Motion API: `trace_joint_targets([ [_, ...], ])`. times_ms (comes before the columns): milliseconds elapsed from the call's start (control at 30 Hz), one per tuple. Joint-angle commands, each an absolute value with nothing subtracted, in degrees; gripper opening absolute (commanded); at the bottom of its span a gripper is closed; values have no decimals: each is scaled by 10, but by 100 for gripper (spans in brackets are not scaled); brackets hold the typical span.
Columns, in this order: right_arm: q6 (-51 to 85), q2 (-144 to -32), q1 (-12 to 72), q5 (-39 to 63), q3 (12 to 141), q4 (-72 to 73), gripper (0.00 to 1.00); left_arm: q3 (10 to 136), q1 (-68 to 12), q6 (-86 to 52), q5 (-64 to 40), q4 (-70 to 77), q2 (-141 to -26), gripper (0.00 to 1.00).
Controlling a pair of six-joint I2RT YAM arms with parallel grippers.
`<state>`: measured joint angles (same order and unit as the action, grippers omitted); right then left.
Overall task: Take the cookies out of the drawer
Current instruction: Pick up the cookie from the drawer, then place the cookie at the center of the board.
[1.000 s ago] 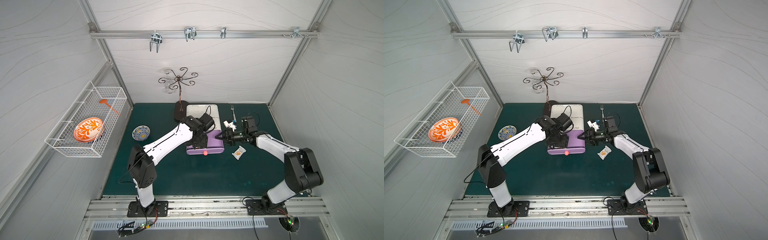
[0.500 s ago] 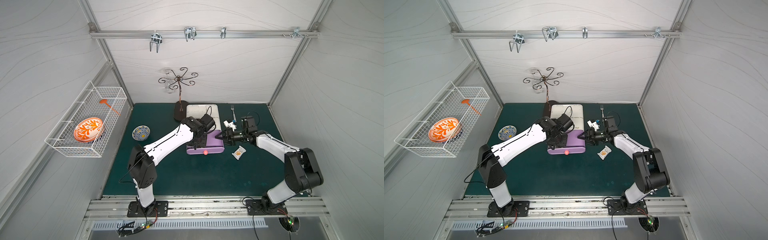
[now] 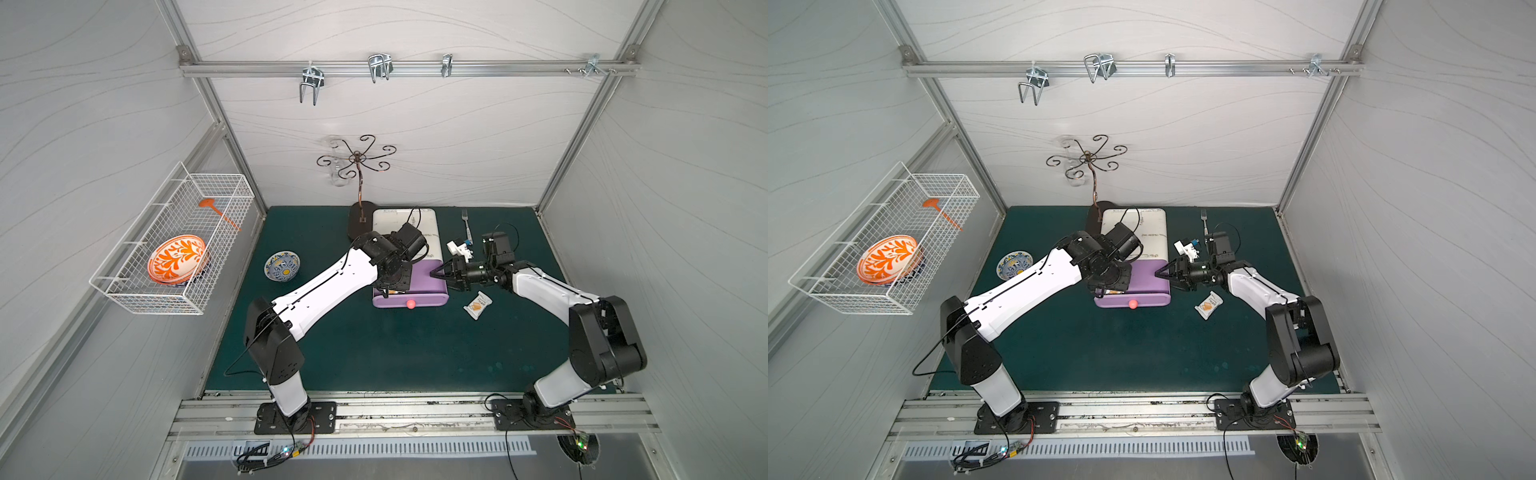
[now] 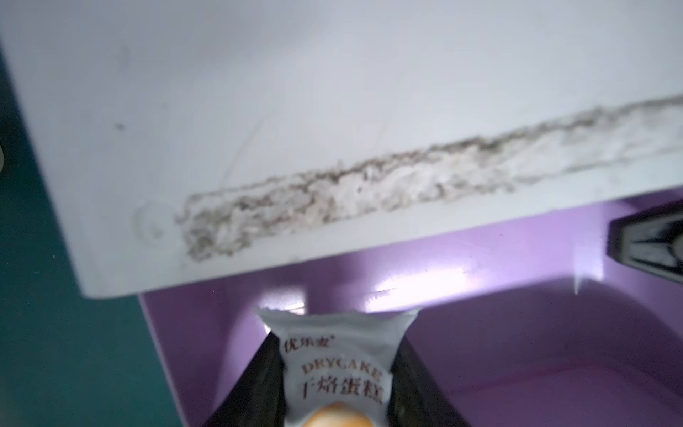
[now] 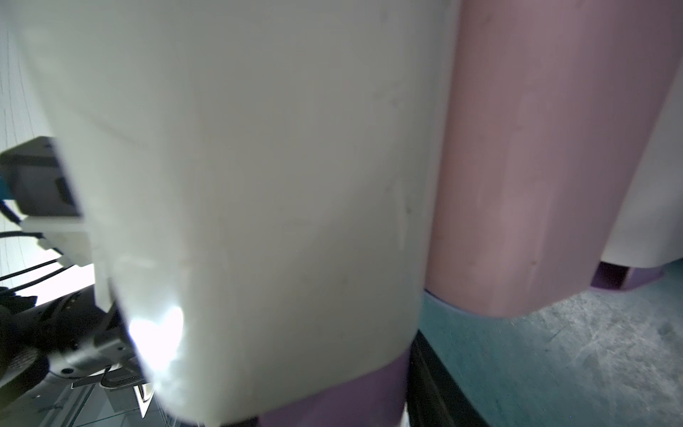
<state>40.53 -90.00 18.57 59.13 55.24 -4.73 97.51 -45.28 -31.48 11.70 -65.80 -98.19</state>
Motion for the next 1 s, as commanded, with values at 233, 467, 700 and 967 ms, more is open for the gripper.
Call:
trace_joint_targets([
  [233, 396, -902, 189, 592, 574, -70, 46, 1075, -455, -296, 115, -678, -918, 41],
  [467, 394, -908, 189, 593, 578, -73, 46, 1146, -404, -295, 116, -737, -880, 42],
  [700, 392, -911, 188, 597, 591, -83, 46, 1013, -258, -273, 98, -730, -809, 43],
  [967, 389, -910, 192, 593, 593, -92, 46, 786, -152, -254, 59, -598, -805, 42],
])
